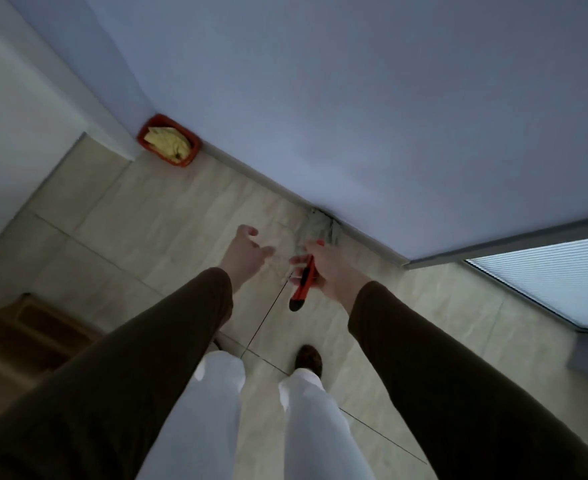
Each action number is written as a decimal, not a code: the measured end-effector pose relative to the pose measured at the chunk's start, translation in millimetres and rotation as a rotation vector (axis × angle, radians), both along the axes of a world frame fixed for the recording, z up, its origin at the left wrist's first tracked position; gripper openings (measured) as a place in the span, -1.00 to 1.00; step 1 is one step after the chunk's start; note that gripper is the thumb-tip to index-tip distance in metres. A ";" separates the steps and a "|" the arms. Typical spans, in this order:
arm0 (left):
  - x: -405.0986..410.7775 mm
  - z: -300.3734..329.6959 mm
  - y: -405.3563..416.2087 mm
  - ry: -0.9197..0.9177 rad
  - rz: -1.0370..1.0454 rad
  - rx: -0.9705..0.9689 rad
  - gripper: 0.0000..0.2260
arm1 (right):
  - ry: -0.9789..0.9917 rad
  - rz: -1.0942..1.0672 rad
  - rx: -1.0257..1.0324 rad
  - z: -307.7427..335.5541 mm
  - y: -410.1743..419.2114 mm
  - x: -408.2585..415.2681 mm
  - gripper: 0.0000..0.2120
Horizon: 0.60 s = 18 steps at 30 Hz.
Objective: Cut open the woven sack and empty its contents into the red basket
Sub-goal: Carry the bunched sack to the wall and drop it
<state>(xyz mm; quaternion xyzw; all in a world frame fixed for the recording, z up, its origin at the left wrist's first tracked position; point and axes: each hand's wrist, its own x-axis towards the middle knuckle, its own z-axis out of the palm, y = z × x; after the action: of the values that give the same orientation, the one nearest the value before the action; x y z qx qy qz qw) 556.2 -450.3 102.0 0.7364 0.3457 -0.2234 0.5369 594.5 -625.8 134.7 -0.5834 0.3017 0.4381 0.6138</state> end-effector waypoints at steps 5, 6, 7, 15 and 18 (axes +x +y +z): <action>-66.0 80.6 24.5 -0.040 0.136 0.013 -0.56 | 0.078 0.039 0.130 70.1 35.3 -38.6 -0.88; -79.7 92.8 31.5 -0.046 0.162 0.019 -0.57 | 0.077 0.048 0.155 83.0 44.9 -47.7 -0.86; -93.8 104.1 39.6 -0.051 0.187 0.030 -0.58 | 0.068 0.062 0.176 94.2 55.8 -57.7 -0.81; -229.4 174.2 126.8 -0.111 0.404 0.092 -0.63 | -0.200 0.369 0.201 162.3 166.4 -179.9 -0.74; -294.2 192.7 155.5 -0.125 0.471 0.087 -0.65 | -0.236 0.428 0.122 178.3 201.2 -237.0 -0.74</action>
<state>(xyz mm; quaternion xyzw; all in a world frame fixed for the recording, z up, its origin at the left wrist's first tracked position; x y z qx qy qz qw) 262.0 -294.7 294.7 0.6703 0.4835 -0.0310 0.5621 357.5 -424.6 313.0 -0.6431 0.0706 0.5043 0.5720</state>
